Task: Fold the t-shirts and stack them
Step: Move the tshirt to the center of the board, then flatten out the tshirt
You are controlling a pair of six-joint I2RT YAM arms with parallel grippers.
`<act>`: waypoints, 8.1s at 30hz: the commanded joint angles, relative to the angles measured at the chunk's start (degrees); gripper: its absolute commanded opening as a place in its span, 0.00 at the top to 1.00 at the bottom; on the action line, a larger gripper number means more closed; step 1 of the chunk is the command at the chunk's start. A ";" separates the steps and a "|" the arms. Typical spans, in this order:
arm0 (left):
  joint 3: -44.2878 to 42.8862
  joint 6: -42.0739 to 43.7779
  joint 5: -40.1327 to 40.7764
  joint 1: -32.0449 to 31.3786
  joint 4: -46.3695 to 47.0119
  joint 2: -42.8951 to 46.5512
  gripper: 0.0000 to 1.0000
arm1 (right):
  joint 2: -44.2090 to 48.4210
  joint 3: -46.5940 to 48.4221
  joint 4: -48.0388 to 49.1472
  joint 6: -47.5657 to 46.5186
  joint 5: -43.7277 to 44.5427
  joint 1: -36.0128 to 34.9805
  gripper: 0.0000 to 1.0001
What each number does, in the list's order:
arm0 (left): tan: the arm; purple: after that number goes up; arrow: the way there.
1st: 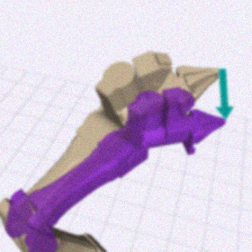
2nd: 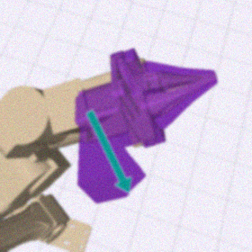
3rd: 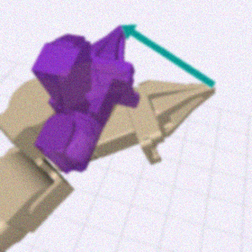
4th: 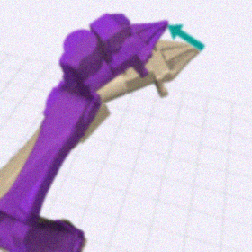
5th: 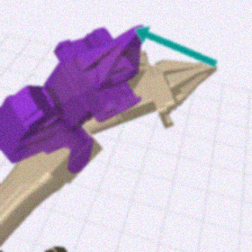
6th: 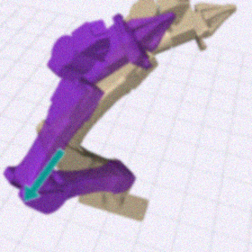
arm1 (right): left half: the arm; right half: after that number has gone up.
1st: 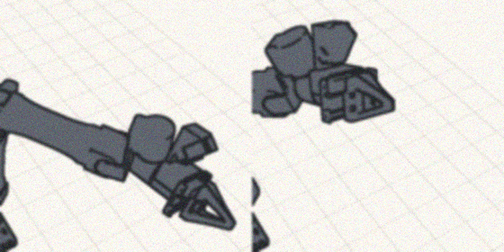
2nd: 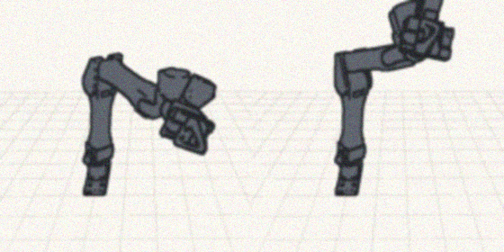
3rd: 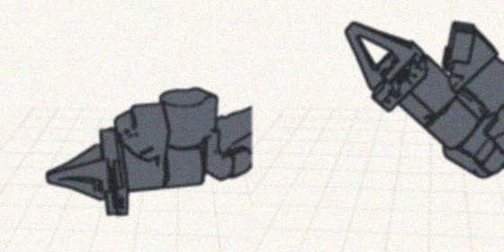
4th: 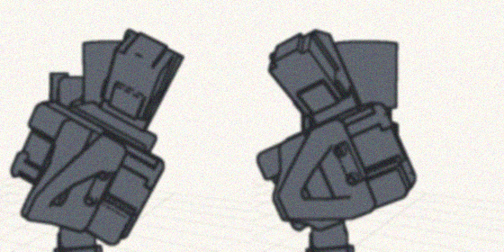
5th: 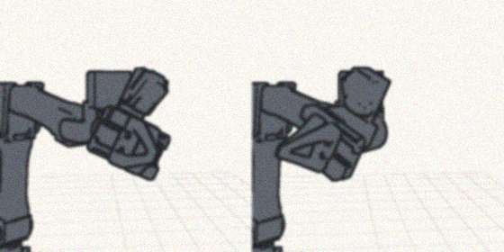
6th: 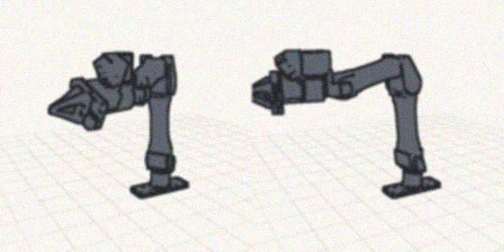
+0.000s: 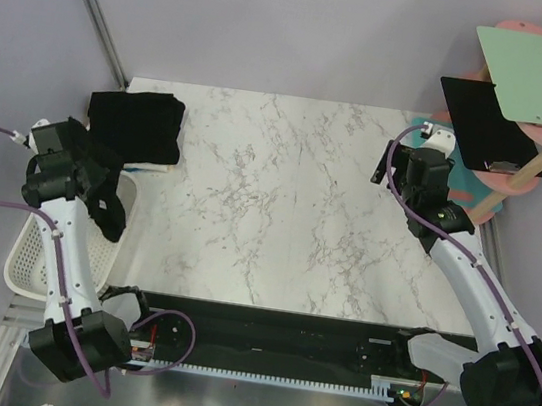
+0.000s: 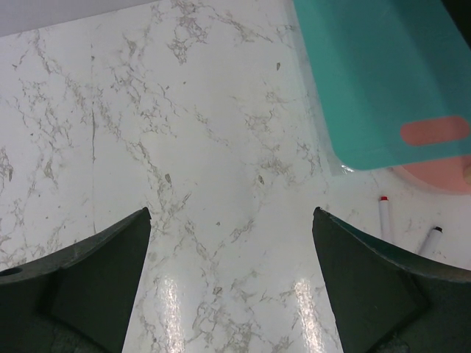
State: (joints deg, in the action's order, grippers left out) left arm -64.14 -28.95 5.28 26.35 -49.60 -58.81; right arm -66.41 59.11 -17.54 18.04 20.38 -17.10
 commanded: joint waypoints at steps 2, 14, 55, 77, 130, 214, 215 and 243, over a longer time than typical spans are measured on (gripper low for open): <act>-13.61 -0.76 -8.36 -8.03 0.65 -0.87 0.98 | -1.70 1.00 0.58 2.25 1.41 -0.12 0.02; -24.19 -1.11 8.86 -45.76 -0.23 -24.14 0.98 | -3.55 1.01 -1.44 1.82 2.82 -0.04 0.02; -17.87 0.65 5.79 -39.62 -1.28 -30.93 0.00 | -23.75 3.72 7.26 7.79 -22.85 -22.18 0.16; -12.59 2.67 8.61 -37.25 -0.85 -29.26 0.00 | -44.85 17.26 7.96 14.03 -16.52 -30.44 0.52; -9.43 7.85 0.35 -21.87 2.76 -21.88 0.00 | -37.73 50.14 -15.87 -2.75 -4.53 -14.63 0.42; -2.83 6.54 -3.96 -22.04 7.86 -24.78 0.02 | -23.58 69.82 -16.91 -7.50 3.01 -6.28 1.00; -2.75 6.54 -3.87 -21.95 7.86 -24.78 0.02 | -24.89 70.61 -16.83 -6.89 1.52 -6.28 1.00; -0.91 6.53 -5.10 -22.13 11.01 -20.74 0.00 | -50.41 57.10 -7.86 -2.75 -30.42 -36.52 0.36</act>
State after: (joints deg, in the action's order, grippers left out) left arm -66.67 -23.03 2.61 4.32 -42.46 -83.29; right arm -125.97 122.72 -32.14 14.09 -13.41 -59.33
